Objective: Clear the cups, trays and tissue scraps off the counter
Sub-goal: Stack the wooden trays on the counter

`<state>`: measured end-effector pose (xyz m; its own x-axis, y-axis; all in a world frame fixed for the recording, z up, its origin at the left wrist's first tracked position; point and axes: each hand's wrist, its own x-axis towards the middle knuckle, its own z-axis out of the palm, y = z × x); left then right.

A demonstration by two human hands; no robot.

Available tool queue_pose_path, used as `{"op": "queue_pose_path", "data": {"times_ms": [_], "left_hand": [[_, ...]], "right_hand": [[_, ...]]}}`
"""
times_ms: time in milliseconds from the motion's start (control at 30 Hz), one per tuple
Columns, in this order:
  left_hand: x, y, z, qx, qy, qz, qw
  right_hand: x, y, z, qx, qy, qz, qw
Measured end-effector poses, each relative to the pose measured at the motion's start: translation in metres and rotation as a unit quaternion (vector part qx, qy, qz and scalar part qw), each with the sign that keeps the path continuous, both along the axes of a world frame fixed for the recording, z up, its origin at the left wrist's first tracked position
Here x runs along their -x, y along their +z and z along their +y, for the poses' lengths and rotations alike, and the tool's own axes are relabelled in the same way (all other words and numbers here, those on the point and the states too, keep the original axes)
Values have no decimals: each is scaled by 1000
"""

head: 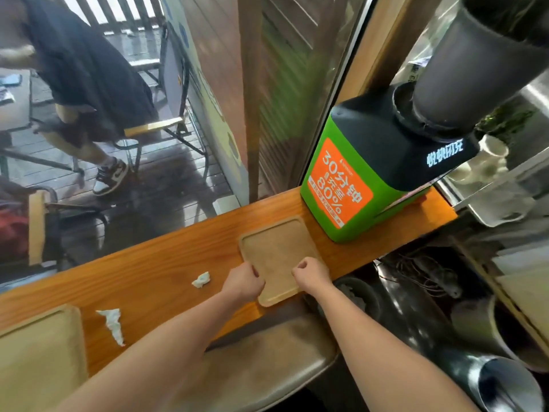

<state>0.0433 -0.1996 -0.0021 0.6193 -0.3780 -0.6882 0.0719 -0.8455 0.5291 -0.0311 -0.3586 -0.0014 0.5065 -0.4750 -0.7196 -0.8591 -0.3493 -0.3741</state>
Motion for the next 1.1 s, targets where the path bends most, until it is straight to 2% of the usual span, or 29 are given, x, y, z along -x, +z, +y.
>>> {"op": "queue_pose_path", "data": {"times_ms": [233, 500, 667, 933, 1100], "left_hand": [[-5, -34, -8, -19, 170, -25, 985], [2, -52, -27, -58, 229, -14, 972], [0, -51, -27, -32, 307, 12, 951], [2, -41, 2, -18, 325, 80, 942], [-1, -25, 51, 58, 324, 84, 941]], "right_hand": [[-8, -32, -22, 68, -19, -14, 997], [-7, -56, -24, 123, -45, -11, 991], [-8, -56, -21, 90, -106, -9, 990], [5, -47, -8, -18, -217, -23, 976], [-14, -30, 31, -35, -196, -44, 979]]}}
